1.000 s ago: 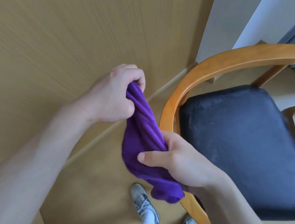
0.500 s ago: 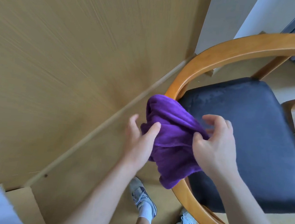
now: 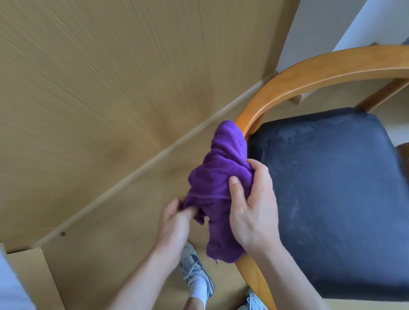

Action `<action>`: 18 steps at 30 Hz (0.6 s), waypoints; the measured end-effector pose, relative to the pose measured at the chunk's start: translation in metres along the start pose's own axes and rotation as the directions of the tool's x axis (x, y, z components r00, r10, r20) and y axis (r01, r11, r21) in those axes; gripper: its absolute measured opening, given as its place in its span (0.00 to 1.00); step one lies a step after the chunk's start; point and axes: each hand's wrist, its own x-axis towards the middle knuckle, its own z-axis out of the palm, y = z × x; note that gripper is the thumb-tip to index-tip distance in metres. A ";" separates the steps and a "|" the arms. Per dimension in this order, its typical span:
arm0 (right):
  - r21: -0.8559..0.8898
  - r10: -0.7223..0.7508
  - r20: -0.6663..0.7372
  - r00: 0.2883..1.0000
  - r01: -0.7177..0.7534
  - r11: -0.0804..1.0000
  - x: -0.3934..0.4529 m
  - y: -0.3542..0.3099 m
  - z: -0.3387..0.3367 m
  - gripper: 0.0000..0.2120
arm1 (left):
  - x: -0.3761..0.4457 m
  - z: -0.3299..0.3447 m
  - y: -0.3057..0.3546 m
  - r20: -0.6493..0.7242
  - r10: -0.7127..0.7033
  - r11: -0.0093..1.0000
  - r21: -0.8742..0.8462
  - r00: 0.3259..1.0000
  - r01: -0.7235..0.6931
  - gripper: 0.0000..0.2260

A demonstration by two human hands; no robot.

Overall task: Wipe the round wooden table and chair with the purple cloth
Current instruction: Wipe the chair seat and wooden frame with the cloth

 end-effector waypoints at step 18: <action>-0.245 -0.161 0.132 0.978 0.190 0.951 0.031 -0.023 -0.036 0.27 | 0.067 0.011 0.092 0.358 0.167 0.911 0.299 0.919 -0.283 0.41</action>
